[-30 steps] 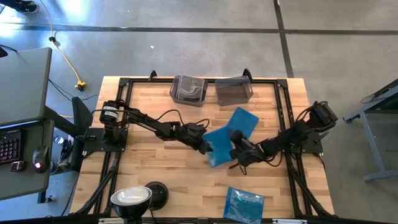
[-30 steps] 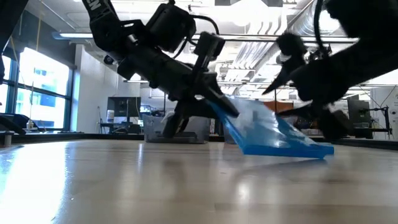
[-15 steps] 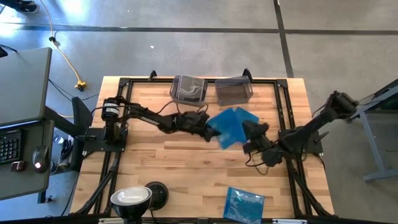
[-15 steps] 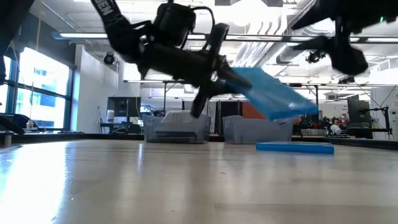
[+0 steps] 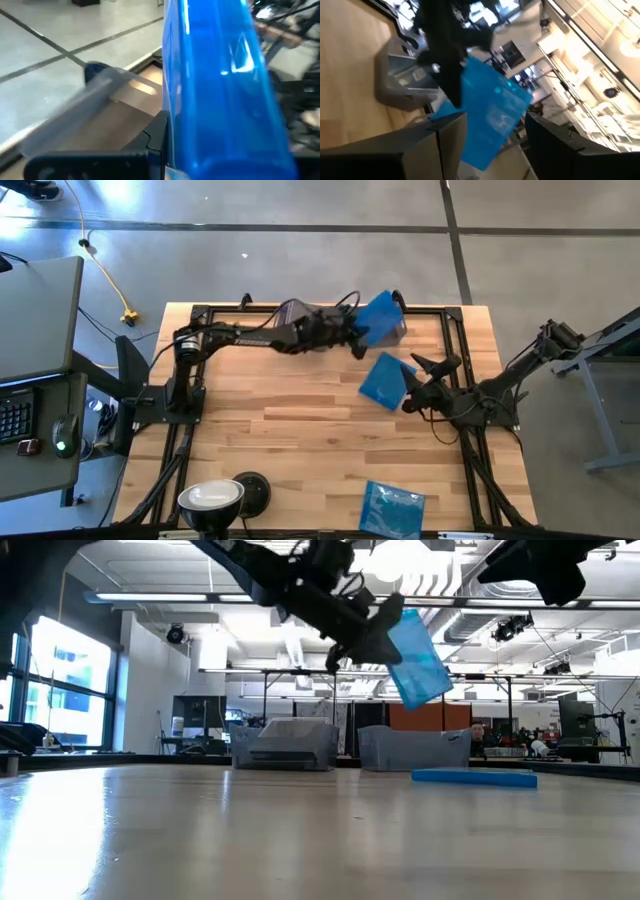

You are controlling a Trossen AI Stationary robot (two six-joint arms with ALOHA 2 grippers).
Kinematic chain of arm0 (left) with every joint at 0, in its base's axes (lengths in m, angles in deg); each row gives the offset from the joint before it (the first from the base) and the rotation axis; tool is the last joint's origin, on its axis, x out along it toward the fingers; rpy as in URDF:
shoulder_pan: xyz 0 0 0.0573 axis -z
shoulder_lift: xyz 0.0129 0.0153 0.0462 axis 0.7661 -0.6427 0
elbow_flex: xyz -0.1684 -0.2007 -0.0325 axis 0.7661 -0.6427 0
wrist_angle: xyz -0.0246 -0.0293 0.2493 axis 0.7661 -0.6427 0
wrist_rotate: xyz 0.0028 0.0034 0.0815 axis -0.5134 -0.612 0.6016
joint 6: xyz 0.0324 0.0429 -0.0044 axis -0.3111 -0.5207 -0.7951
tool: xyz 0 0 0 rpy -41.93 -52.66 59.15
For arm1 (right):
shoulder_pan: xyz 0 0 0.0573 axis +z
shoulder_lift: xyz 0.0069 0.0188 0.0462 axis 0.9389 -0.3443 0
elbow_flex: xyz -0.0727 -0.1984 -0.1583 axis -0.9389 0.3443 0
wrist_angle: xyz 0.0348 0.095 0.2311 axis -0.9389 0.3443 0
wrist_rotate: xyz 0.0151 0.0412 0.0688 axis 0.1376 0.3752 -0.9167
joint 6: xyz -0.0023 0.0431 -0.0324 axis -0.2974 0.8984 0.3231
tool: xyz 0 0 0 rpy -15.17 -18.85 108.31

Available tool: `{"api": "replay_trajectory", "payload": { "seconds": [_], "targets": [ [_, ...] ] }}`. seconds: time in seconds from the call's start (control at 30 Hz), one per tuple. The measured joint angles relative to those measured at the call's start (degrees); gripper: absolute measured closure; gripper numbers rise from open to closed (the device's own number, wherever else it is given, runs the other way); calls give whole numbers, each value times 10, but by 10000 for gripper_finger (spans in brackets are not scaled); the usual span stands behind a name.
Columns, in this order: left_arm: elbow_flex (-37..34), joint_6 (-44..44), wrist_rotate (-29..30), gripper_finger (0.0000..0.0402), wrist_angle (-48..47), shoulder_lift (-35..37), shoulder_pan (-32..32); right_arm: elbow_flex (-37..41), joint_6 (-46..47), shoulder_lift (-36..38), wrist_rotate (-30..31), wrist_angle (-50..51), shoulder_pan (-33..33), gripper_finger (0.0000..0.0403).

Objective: Pick & place jewel cases by type
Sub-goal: Put the bottom left blue cd case into the right black bin

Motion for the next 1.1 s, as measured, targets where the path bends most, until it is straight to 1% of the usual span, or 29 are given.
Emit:
{"api": "replay_trajectory", "payload": {
  "seconds": [0.13,0.23,0.33,0.5,0.63,0.73,0.87,1.0,1.1],
  "targets": [
    [51,-9,-21,362,-28,-37,-33,0,8,1,-29,1,-1,206],
    [64,4,-29,362,-41,-66,-55,0,46,1,-39,7,-1,206],
    [66,5,-34,362,-44,-85,-75,0,76,1,-41,26,-1,206],
    [68,6,-73,362,-40,-102,-95,1,70,1,-55,30,-1,206],
    [68,6,-76,358,-54,-110,-95,1,72,1,-64,30,-1,206],
    [68,5,-76,337,-69,-110,-96,1,74,1,-75,30,-1,206],
    [69,6,-76,292,-75,-110,-96,1,75,1,-105,30,-1,206],
    [92,2,-76,251,-80,-110,-96,1,75,1,-132,30,-1,206],
    [120,-16,-74,235,-92,-105,-96,1,75,1,-133,30,-1,206]
  ]
}}
